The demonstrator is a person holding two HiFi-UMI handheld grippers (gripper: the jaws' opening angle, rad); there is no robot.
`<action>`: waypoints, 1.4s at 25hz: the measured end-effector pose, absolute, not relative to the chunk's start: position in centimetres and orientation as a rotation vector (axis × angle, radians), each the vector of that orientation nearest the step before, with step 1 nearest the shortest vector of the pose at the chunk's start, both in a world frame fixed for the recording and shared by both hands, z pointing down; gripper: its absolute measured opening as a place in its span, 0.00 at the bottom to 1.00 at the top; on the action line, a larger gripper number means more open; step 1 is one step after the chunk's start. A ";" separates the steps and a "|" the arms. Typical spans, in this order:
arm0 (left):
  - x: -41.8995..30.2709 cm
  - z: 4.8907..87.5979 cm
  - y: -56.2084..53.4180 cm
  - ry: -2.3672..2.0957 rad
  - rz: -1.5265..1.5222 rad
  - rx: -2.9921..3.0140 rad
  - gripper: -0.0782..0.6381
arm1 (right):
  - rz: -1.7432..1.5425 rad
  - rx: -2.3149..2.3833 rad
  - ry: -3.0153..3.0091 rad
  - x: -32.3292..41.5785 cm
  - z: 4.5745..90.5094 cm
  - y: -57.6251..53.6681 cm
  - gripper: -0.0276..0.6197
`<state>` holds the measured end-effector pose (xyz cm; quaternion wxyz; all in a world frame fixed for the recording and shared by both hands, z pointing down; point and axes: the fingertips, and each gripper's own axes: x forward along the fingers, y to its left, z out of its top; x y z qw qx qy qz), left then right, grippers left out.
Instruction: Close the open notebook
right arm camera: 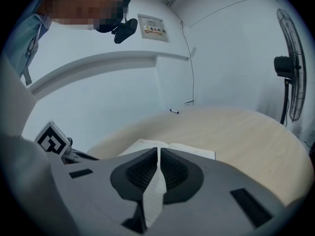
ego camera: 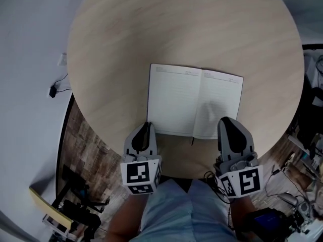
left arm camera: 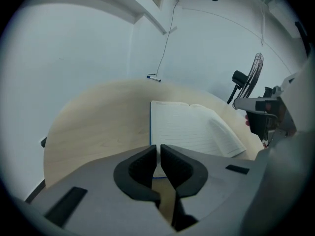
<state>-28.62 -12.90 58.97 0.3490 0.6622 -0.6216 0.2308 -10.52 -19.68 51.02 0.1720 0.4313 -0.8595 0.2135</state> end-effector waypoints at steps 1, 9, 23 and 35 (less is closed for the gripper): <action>-28.5 58.5 -12.9 -1.612 0.596 1.722 0.17 | 0.599 1.232 -2.442 -10.3 50.7 -19.6 0.12; -26.7 52.8 -12.3 -1.631 0.551 1.798 0.16 | 0.536 1.272 -2.493 -8.8 46.3 -18.9 0.12; -20.6 46.0 -11.7 -1.604 0.572 1.985 0.16 | 0.431 1.363 -2.556 -4.4 40.4 -18.5 0.12; -14.7 43.8 -12.3 -1.494 0.562 2.146 0.16 | 0.479 1.460 -2.524 -0.4 40.5 -18.2 0.12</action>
